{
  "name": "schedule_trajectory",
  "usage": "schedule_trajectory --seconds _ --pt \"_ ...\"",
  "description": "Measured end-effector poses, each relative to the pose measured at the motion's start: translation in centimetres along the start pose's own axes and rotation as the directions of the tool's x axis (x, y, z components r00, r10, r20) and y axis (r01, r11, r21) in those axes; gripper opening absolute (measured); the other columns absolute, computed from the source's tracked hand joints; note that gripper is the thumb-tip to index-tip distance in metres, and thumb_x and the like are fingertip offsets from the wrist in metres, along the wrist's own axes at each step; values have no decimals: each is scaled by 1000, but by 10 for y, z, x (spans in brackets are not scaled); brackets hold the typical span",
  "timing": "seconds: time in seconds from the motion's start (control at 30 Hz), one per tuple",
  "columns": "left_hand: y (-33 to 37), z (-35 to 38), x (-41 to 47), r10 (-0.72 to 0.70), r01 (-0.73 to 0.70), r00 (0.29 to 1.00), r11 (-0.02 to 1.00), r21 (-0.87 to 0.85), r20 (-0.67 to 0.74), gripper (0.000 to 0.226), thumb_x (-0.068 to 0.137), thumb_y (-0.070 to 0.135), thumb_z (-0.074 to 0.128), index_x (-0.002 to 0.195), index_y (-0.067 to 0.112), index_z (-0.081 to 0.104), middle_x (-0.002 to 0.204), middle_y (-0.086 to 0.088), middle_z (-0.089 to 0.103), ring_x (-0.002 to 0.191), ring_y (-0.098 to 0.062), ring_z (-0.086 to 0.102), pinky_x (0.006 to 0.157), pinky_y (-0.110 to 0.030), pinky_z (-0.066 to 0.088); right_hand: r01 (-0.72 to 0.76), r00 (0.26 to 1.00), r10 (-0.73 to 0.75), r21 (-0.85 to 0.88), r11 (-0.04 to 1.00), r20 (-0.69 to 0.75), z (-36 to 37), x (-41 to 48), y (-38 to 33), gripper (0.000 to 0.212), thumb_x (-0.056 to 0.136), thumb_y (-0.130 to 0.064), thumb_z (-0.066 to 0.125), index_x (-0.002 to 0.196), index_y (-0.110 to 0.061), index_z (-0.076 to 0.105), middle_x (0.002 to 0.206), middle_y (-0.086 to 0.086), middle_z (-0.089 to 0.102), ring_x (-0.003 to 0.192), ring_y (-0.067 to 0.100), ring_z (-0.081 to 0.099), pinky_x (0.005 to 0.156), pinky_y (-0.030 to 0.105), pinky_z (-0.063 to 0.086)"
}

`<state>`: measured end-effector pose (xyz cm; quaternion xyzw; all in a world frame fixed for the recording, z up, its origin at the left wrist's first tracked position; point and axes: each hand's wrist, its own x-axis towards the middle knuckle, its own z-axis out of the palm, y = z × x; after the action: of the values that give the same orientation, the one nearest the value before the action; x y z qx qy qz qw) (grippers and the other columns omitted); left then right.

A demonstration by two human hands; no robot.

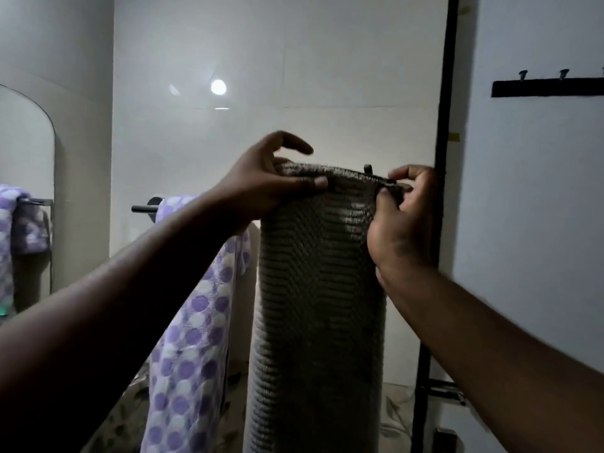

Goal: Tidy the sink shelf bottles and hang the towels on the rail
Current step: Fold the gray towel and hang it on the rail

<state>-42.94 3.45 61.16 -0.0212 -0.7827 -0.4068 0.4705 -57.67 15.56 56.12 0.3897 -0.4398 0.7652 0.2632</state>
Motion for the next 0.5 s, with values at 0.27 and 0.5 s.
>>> schedule_trajectory --seconds 0.27,0.5 --pt "-30 -37 59 608 -296 687 735 611 -399 23 83 21 65 106 20 62 102 4 66 85 -8 62 78 -35 53 -91 995 87 -103 990 -45 130 73 25 28 84 4 41 86 -21 53 73 -12 53 76 14 53 68 26 38" --pt "-141 -17 33 371 -211 921 223 952 117 40 103 42 34 130 25 58 135 0 59 128 -26 52 110 -41 35 -169 982 141 -246 954 -127 182 95 78 26 86 2 41 84 -22 52 93 2 65 88 23 57 74 32 39"
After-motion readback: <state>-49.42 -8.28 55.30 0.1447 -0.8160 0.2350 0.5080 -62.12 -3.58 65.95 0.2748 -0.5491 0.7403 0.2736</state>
